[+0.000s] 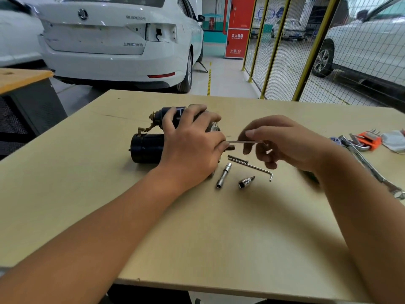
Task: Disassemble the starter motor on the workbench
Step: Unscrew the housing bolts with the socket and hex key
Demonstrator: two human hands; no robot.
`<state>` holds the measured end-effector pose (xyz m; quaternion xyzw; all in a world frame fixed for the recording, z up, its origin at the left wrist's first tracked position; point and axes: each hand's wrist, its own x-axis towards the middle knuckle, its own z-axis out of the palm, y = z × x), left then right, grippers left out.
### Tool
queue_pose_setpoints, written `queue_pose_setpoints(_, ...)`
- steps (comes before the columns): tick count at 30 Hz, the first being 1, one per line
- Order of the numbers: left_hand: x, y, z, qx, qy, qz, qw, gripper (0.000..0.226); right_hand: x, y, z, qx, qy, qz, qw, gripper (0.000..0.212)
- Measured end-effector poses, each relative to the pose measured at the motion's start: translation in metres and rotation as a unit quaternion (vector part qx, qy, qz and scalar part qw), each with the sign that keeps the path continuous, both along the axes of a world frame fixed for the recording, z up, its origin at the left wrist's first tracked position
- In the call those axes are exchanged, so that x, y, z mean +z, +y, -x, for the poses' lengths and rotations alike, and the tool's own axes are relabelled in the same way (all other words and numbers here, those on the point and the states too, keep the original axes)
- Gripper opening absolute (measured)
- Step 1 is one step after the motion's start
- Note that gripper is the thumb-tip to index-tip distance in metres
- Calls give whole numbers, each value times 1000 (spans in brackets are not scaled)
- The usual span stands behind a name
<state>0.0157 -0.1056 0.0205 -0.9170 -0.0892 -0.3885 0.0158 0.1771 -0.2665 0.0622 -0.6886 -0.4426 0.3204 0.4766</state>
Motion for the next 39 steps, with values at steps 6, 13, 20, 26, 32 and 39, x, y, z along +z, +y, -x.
queue_pose_setpoints(6, -4, 0, -2, -4, -24, 2, 1000, 16, 0, -16, -15, 86, -1, 56, 995, 52)
queue_pose_setpoints(13, -5, -1, -2, -12, -39, 9, 999, 16, -3, -19, -23, 99, 51, 13, 994, 62)
queue_pose_setpoints(20, -6, -2, 0, -11, -14, -5, 1000, 19, -6, -18, -26, 77, -46, 25, 996, 31)
queue_pose_setpoints(26, -6, -4, -1, -6, -8, -15, 1000, 17, -8, -1, -13, -51, -378, 47, 923, 34)
queue_pose_setpoints(32, -5, -2, -2, -6, -23, 9, 1000, 15, -1, -9, -7, -41, -178, 102, 978, 61)
queue_pose_setpoints(39, -6, -1, -3, -7, -39, 7, 999, 12, -8, -8, -16, -69, 111, 113, 985, 50)
